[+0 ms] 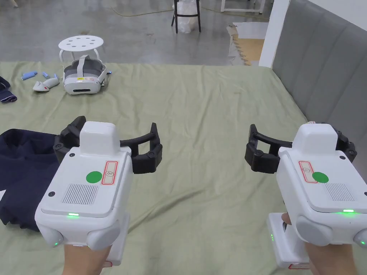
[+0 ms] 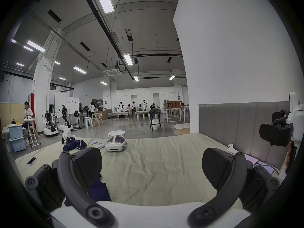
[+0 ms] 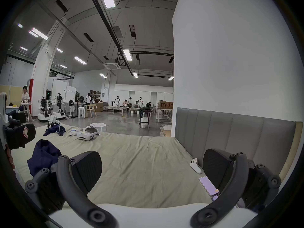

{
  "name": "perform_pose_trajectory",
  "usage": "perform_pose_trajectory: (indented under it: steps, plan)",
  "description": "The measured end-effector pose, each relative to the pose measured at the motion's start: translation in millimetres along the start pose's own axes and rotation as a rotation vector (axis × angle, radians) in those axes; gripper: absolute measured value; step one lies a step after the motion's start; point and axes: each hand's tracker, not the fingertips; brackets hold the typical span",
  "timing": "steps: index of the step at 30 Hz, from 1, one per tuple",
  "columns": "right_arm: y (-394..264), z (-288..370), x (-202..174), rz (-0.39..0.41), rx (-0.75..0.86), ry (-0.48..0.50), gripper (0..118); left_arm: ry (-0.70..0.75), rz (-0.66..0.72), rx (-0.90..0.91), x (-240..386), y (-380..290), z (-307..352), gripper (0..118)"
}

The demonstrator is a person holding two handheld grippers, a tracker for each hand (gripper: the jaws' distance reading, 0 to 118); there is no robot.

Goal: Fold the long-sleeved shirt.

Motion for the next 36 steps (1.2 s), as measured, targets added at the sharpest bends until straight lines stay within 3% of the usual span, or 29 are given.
perform_pose_trajectory:
  steps: [36]
  plan:
    - [0.8, 0.7, 3.8, -0.014, 0.003, -0.008, 118, -0.022, 0.007, -0.008, 2.7, -0.2, -2.6, 111]
